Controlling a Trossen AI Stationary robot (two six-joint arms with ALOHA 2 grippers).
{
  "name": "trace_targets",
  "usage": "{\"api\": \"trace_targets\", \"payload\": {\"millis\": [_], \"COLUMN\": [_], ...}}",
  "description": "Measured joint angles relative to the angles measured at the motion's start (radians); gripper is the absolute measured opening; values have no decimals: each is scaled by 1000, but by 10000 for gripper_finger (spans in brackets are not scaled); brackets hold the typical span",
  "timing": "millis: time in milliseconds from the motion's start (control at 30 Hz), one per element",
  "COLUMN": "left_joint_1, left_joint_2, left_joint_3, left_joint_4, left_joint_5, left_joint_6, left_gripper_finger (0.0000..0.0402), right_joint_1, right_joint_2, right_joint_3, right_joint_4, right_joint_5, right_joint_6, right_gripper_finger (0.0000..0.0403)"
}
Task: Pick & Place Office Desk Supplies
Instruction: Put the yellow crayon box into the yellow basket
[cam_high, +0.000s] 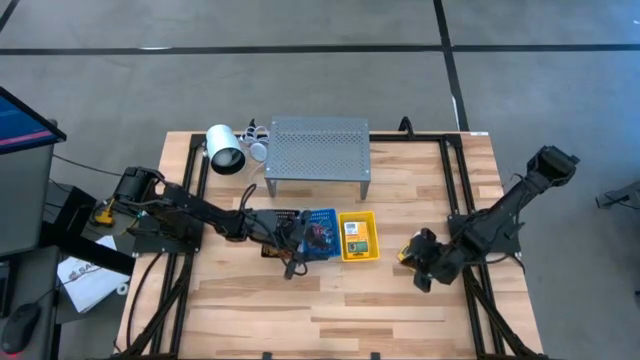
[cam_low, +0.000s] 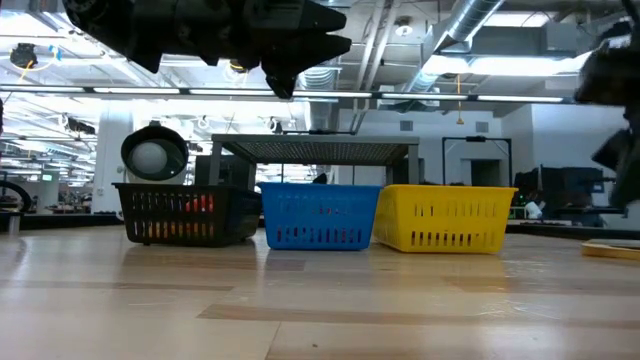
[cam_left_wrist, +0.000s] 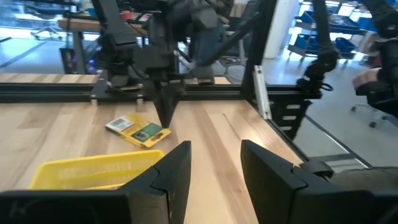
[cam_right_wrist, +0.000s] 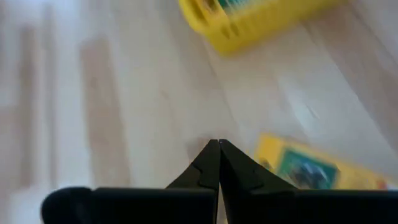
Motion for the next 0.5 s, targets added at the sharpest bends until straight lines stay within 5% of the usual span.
{"api": "trace_targets", "payload": {"millis": [267, 500], "left_joint_1": [-12, -12], "left_joint_2": [0, 0], "left_joint_3": [0, 0], "left_joint_4": [1, 1], "left_joint_5": [11, 11], "left_joint_6": [2, 2], "left_gripper_finger": [136, 136], "right_joint_1": [3, -4], "right_joint_2": [0, 0], "right_joint_3": [2, 2], "right_joint_4": [241, 264], "right_joint_5": [33, -6], "right_joint_6": [-178, -193], "right_gripper_finger": [9, 66]}}
